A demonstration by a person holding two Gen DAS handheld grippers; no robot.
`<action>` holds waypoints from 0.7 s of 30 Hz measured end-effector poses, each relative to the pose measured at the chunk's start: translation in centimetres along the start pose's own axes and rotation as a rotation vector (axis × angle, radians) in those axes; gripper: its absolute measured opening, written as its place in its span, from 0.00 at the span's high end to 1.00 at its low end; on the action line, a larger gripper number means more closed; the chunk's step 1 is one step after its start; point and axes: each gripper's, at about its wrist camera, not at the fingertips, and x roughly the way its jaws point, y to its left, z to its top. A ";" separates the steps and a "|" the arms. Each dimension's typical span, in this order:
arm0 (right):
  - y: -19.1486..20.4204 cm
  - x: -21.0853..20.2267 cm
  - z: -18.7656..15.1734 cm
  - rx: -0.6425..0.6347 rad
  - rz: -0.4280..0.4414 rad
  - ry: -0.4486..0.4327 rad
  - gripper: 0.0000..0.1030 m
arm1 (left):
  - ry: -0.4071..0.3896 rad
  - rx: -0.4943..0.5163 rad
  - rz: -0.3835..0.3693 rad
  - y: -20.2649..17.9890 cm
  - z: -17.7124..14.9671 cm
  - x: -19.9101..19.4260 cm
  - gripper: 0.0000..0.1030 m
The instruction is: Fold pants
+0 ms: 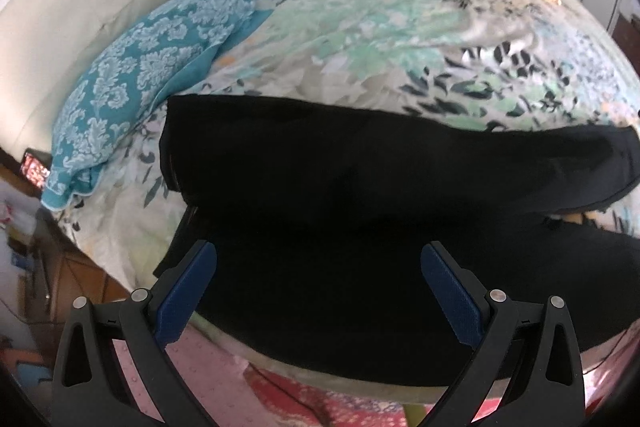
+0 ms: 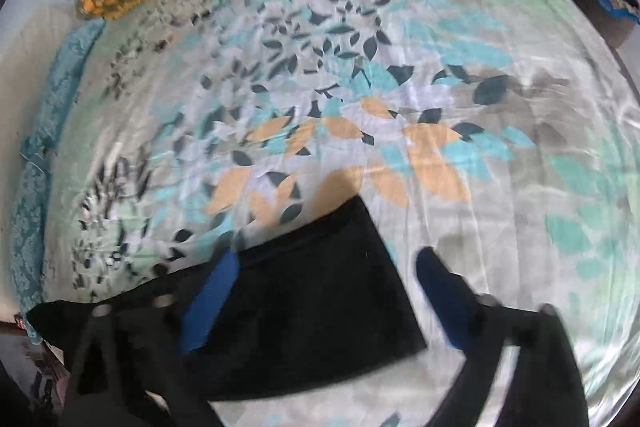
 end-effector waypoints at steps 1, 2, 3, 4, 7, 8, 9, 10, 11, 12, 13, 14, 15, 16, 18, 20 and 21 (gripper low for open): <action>0.0 0.6 0.3 -0.014 -0.009 0.012 0.31 | 0.007 0.001 0.002 -0.1 0.0 0.2 0.01; 0.0 1.3 0.6 -0.028 -0.017 0.027 0.31 | 0.022 0.003 0.003 -0.4 0.1 0.7 0.01; -0.1 1.9 0.9 -0.037 -0.021 0.040 0.32 | 0.033 0.003 0.001 -0.5 0.2 1.0 0.01; -0.2 2.4 1.2 -0.046 -0.023 0.049 0.32 | 0.042 0.003 -0.001 -0.7 0.2 1.3 0.01; -0.7 3.7 1.8 -0.059 -0.019 0.079 0.33 | 0.058 0.011 -0.002 -1.3 0.3 1.8 0.01; -0.7 4.2 1.8 -0.060 -0.003 0.097 0.40 | 0.061 0.018 0.001 -1.5 0.3 2.0 0.01; -0.7 4.5 1.9 -0.065 0.012 0.112 0.48 | 0.064 0.026 0.006 -1.7 0.3 2.2 0.01; -0.5 4.7 1.9 -0.080 0.004 0.129 0.60 | 0.068 0.030 0.008 -1.8 0.2 2.3 0.01; -0.3 4.6 1.9 -0.101 -0.019 0.131 0.76 | 0.074 0.033 0.011 -1.9 0.1 2.6 0.01; -0.1 4.3 2.0 -0.117 -0.033 0.126 0.88 | 0.080 0.034 0.012 -1.9 0.1 2.9 0.01; 0.0 3.4 2.2 -0.118 -0.020 0.099 0.88 | 0.083 0.035 0.011 -2.0 0.2 3.1 0.01; 0.0 2.3 2.5 -0.116 -0.016 0.052 0.88 | 0.083 0.042 0.010 -2.0 0.5 3.4 0.01; 0.1 1.3 2.9 -0.109 -0.015 0.002 0.88 | 0.078 0.055 0.012 -2.0 1.1 3.7 0.01; -0.1 0.0 3.3 -0.087 -0.020 -0.071 0.89 | 0.072 0.058 0.020 -1.9 1.8 4.0 0.01; -0.2 -2.6 3.7 -0.042 -0.065 -0.245 0.89 | 0.042 0.002 0.043 -0.7 3.9 4.3 0.01; 1.0 -2.7 3.4 -0.064 -0.163 -0.320 0.82 | 0.014 -0.073 0.024 0.6 5.2 4.0 0.01; 1.3 -2.0 3.1 -0.065 -0.226 -0.308 0.74 | 0.000 -0.110 0.011 1.3 5.6 3.8 0.01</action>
